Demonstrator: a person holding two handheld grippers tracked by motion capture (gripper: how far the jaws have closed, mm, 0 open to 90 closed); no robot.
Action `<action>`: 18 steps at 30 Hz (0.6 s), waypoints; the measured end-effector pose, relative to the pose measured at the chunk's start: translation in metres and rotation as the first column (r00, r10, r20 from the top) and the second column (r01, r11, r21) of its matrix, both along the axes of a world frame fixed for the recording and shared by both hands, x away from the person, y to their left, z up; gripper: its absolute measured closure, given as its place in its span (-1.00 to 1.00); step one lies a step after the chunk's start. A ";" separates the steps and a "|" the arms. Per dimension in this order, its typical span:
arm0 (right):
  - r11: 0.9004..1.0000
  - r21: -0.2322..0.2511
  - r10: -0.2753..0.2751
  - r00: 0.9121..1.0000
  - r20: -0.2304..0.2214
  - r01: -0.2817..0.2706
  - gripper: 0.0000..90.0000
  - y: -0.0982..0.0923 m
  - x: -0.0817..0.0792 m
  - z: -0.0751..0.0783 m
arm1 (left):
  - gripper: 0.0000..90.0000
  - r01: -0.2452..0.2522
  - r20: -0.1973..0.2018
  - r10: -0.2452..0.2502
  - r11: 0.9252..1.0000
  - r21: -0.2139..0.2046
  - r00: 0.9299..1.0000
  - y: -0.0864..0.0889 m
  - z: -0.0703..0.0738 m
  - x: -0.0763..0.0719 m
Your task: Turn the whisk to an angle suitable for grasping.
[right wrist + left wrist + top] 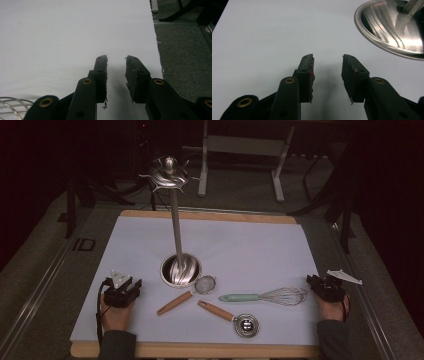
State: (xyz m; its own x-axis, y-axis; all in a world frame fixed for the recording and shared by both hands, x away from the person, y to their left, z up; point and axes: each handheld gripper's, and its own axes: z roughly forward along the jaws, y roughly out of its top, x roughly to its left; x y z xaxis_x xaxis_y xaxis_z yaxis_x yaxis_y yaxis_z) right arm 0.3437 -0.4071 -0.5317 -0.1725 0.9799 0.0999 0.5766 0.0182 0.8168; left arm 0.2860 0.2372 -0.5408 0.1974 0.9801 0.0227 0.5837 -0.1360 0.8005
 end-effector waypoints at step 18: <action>0.999 0.022 0.026 0.999 0.019 -0.026 0.50 -0.001 -0.002 0.001 | 0.34 0.004 -0.003 -0.004 1.000 0.007 1.000 -0.001 0.000 0.000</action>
